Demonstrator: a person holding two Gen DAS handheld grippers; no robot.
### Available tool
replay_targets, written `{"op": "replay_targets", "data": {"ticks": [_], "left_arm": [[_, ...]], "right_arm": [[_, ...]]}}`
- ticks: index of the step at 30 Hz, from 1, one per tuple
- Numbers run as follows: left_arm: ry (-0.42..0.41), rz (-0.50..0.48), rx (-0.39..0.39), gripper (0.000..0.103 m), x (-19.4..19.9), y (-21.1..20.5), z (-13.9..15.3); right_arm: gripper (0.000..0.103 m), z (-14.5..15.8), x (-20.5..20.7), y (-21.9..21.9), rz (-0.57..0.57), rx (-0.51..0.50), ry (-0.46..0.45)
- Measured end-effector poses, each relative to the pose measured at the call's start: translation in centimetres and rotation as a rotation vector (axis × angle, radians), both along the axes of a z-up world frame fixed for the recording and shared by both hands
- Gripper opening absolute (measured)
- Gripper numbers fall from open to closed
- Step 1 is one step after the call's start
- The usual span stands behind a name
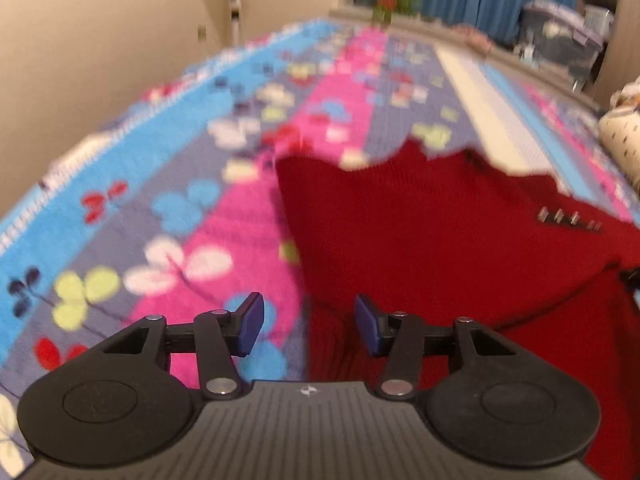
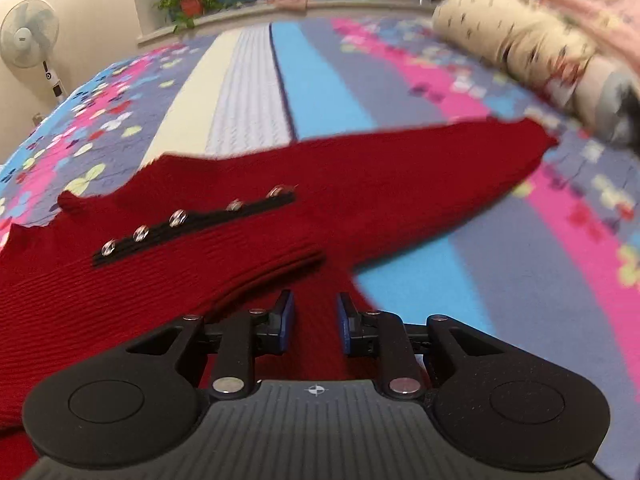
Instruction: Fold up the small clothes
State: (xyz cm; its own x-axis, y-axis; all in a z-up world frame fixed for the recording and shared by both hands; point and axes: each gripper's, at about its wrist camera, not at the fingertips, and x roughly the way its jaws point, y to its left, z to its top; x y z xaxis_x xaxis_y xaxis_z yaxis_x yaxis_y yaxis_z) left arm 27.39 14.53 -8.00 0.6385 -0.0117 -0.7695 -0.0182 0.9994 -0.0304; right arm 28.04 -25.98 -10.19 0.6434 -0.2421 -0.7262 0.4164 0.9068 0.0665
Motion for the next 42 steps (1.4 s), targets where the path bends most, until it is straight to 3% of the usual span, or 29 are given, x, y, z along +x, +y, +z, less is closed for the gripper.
{"op": "replay_targets", "data": {"ticks": [2,4,8,9,10,12,16,22,26,30,35,38,40,42], "left_arm": [[0.04,0.032,-0.003,0.061,0.3,0.4,-1.3],[0.028,0.045,-0.006,0.062,0.0,0.6,-0.8],[-0.086,-0.001,-0.004,0.062,-1.2,-0.4,0.6],[-0.044,-0.013,-0.005,0.062,-1.0,-0.5,-0.3],[0.013,-0.011,-0.01,0.069,-0.7,-0.5,-1.2],[0.037,0.023,-0.036,0.075,-0.9,0.1,-1.4],[-0.104,0.001,0.02,0.073,-3.0,-0.9,1.6],[-0.213,-0.026,0.05,0.073,-6.6,-2.6,5.1],[-0.254,-0.033,0.08,0.074,-8.6,-3.8,8.1],[-0.303,-0.102,0.079,0.08,-12.4,-4.7,9.8],[-0.238,-0.142,0.153,0.083,-14.8,-6.3,6.9],[-0.139,-0.093,0.113,0.082,-14.0,-6.1,5.1],[-0.141,-0.065,0.082,0.082,-13.9,-5.7,5.2],[-0.157,-0.067,0.118,0.082,-13.7,-5.6,5.0]], "right_arm": [[0.024,1.2,-1.2,-0.2,0.045,-0.038,-0.024],[0.026,2.7,-2.7,-0.7,0.095,-0.071,-0.053],[0.028,5.6,-6.0,-1.8,0.218,-0.062,-0.116],[0.028,6.5,-7.5,-1.8,0.251,-0.069,-0.131],[0.029,7.3,-8.4,-2.0,0.276,-0.074,-0.143],[0.029,8.6,-10.9,-2.4,0.321,-0.071,-0.167],[0.03,11.0,-15.8,-3.2,0.377,-0.064,-0.209],[0.034,13.0,-21.9,-4.9,0.413,-0.06,-0.244],[0.036,13.2,-24.8,-6.4,0.419,-0.055,-0.263],[0.037,12.6,-26.3,-7.7,0.452,-0.087,-0.255],[0.039,10.4,-26.0,-9.1,0.424,-0.062,-0.255],[0.039,9.2,-24.3,-9.4,0.372,0.013,-0.209],[0.039,8.9,-23.5,-9.1,0.37,0.021,-0.217],[0.039,8.4,-22.9,-8.6,0.372,0.014,-0.209]]}}
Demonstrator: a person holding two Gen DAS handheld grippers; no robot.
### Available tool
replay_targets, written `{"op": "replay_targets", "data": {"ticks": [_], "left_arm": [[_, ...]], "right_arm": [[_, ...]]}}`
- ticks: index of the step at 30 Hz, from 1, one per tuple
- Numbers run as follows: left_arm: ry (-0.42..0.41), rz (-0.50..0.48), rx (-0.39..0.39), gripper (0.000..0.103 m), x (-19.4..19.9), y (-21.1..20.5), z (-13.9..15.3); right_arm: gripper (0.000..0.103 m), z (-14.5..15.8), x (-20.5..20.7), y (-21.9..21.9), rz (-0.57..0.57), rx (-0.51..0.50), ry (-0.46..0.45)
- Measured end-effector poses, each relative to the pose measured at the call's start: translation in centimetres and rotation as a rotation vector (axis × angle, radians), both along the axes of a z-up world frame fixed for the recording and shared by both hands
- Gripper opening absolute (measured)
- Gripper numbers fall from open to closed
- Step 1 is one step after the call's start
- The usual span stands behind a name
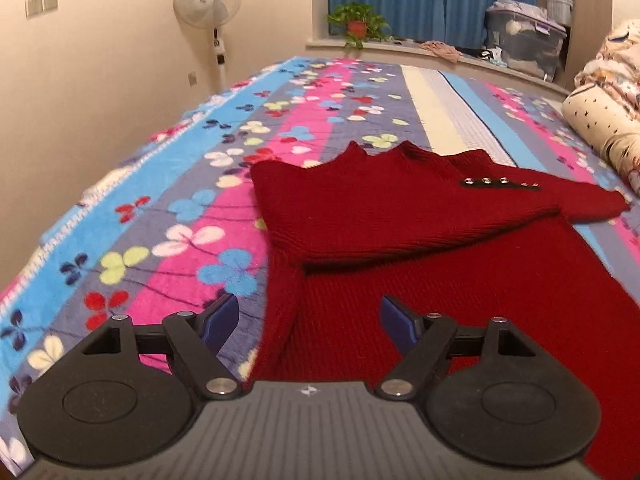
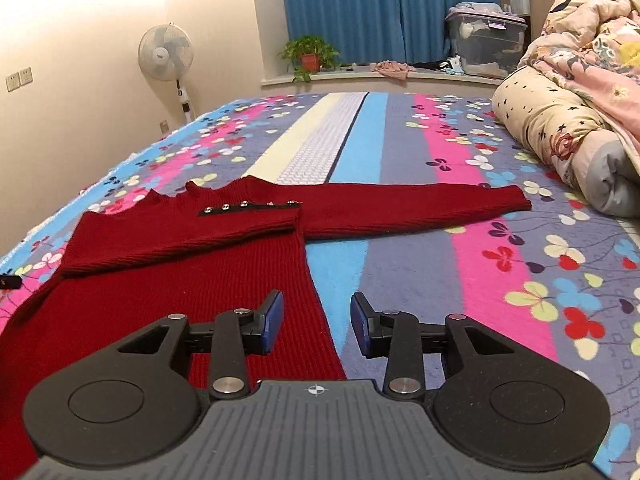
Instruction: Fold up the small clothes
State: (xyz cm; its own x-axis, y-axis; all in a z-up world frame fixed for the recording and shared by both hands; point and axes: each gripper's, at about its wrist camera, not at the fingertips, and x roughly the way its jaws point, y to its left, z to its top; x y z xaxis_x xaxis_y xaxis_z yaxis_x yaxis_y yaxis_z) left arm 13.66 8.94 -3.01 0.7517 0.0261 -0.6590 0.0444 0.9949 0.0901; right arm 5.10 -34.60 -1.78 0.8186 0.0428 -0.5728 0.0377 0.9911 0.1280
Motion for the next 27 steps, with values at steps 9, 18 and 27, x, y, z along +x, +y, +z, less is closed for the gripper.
{"op": "replay_targets", "data": {"ticks": [9,18,27], "left_arm": [[-0.004,0.064,0.037,0.082,1.3,1.5,-0.7],[-0.016,0.094,-0.002,0.083,1.3,1.6,-0.2],[-0.014,0.09,0.003,0.083,2.2,1.3,-0.5]], "right_arm": [[0.039,-0.3,1.0,0.8,0.031,-0.013,-0.005],[0.039,-0.2,1.0,0.5,0.029,0.004,-0.011],[0.039,-0.4,2.2,0.0,0.032,0.013,-0.006]]}}
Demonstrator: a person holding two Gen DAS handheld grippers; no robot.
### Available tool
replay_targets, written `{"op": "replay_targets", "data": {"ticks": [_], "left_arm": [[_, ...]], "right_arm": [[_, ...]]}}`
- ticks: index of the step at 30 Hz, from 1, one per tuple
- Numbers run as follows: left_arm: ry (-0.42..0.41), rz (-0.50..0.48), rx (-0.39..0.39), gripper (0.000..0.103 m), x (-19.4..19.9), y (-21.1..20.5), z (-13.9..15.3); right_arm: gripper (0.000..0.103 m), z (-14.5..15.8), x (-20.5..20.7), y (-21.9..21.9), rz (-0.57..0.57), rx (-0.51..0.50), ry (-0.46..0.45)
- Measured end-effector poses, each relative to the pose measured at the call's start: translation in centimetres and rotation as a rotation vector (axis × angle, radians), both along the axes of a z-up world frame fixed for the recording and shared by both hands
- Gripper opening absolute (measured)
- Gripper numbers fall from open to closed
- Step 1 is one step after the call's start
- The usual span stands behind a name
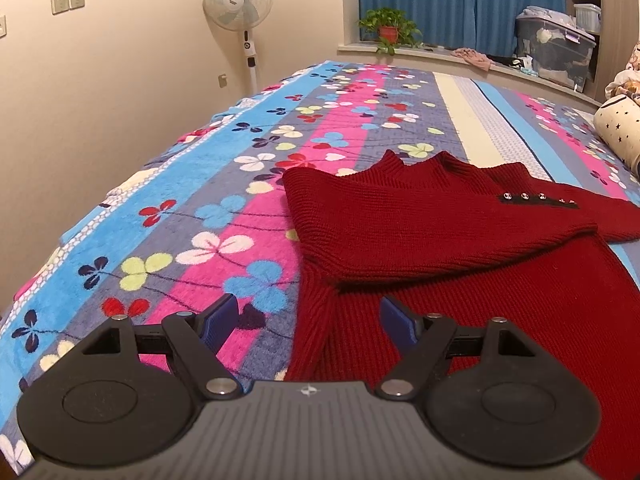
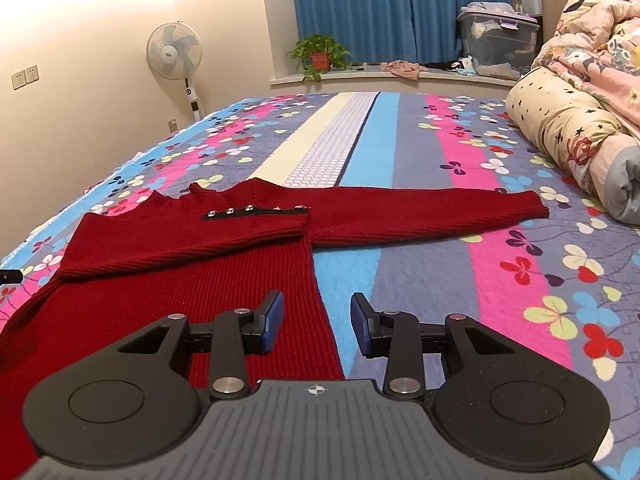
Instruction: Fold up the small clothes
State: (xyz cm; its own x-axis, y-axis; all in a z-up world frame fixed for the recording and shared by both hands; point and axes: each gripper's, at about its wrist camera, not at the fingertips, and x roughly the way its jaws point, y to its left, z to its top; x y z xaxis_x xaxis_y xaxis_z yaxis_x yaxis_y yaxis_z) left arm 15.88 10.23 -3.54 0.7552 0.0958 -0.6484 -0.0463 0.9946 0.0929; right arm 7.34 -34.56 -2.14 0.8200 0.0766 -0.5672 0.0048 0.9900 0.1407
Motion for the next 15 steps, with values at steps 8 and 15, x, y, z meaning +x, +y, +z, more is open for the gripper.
{"op": "replay_targets", "data": {"ticks": [8,15], "left_arm": [[0.01,0.001,0.011,0.083,1.5,0.1,-0.7],[0.02,-0.001,-0.009,0.083,2.1,0.1,-0.7]], "right_arm": [[0.037,-0.8,1.7,-0.9,-0.018,0.019,0.012],[0.035,-1.1,2.3,-1.1,-0.029,0.031,0.015]]}}
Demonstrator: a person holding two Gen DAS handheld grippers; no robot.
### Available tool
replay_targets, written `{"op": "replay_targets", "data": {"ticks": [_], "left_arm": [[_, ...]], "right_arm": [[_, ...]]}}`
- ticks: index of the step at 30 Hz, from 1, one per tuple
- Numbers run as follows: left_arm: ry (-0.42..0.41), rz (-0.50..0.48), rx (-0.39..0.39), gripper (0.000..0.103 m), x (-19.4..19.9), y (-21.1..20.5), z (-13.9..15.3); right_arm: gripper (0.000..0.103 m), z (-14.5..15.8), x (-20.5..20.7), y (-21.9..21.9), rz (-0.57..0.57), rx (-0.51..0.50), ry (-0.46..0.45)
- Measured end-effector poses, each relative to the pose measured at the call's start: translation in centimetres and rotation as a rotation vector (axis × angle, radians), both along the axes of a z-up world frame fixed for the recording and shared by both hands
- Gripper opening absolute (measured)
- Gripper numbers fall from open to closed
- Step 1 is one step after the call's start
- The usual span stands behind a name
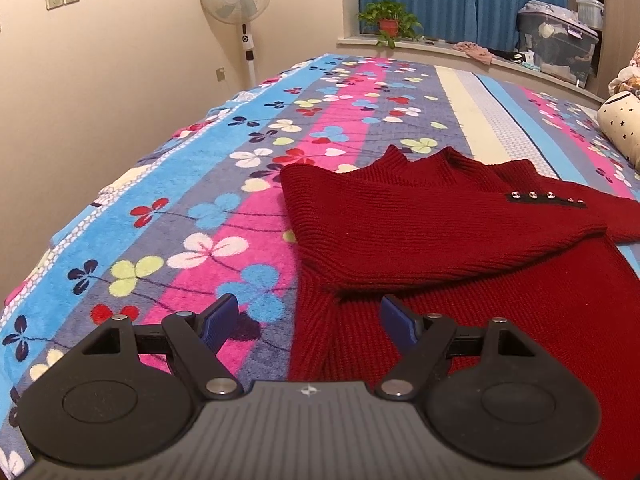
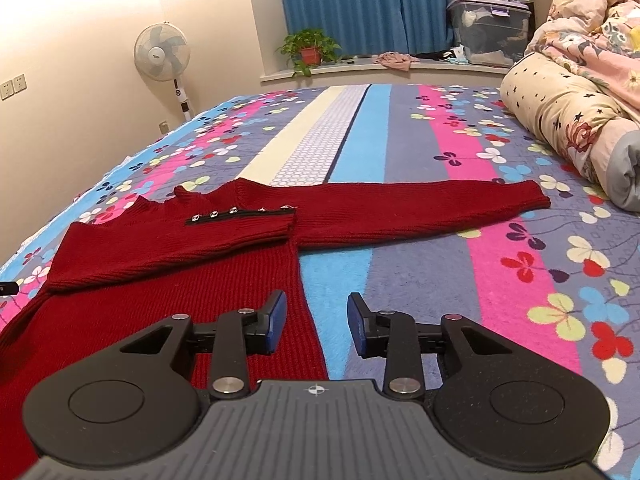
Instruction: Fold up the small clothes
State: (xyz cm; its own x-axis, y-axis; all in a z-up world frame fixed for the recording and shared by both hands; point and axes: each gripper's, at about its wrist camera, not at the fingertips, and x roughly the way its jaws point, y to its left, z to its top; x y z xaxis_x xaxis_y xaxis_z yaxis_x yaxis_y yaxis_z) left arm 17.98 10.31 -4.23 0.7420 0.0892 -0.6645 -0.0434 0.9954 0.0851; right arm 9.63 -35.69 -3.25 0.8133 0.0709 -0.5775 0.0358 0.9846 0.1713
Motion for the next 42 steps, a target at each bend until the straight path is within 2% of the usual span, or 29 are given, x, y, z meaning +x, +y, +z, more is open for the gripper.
{"op": "replay_targets", "data": {"ticks": [4,6,8,10,18,20,22,23,26,28,32,36,39,40,42], "left_arm": [[-0.011,-0.011,-0.016,0.083,-0.2,-0.3,0.4],[-0.012,-0.018,-0.019,0.083,-0.2,-0.6,0.5],[-0.014,-0.026,-0.025,0.083,-0.3,-0.6,0.6],[-0.018,-0.036,-0.03,0.083,-0.4,-0.7,0.7],[0.009,-0.082,0.005,0.083,0.0,-1.5,-0.1],[0.007,-0.097,0.026,0.083,0.2,-1.7,-0.3],[0.003,-0.103,0.036,0.083,0.4,-1.7,-0.4],[0.0,-0.102,0.037,0.083,0.4,-1.7,-0.3],[-0.01,-0.089,0.029,0.083,0.8,-1.3,-0.2],[-0.004,-0.089,0.031,0.083,1.1,-1.2,-0.3],[0.001,-0.096,0.057,0.083,1.8,-1.1,-0.6],[0.005,-0.093,0.045,0.083,2.2,-0.9,-0.7],[0.007,-0.106,0.051,0.083,2.2,-1.0,-0.8],[0.005,-0.111,0.052,0.083,2.2,-1.1,-0.7],[-0.004,-0.114,0.047,0.083,2.1,-1.0,-0.6]], "right_arm": [[0.034,-0.1,0.4,-1.3,-0.022,0.027,-0.003],[0.029,-0.3,0.9,-2.5,-0.045,0.043,-0.004],[0.012,-0.9,1.7,-3.9,-0.07,0.071,0.004],[0.008,-1.8,2.6,-5.5,-0.114,0.103,0.017],[0.012,-5.4,7.2,-11.4,-0.253,0.305,-0.016],[0.026,-6.6,8.3,-12.6,-0.279,0.343,-0.014],[0.036,-8.1,9.4,-13.7,-0.311,0.357,-0.009],[0.036,-8.8,10.0,-14.2,-0.324,0.357,-0.005],[0.035,-11.4,11.9,-15.9,-0.375,0.34,0.028],[0.035,-12.6,12.4,-16.6,-0.376,0.355,-0.012],[0.038,-13.0,14.0,-18.4,-0.383,0.437,-0.07],[0.038,-13.6,15.7,-20.6,-0.411,0.532,-0.091],[0.037,-13.7,16.6,-21.4,-0.43,0.541,-0.102],[0.036,-13.7,16.9,-21.4,-0.432,0.528,-0.098],[0.014,-13.5,17.4,-21.0,-0.431,0.484,-0.093]]}}
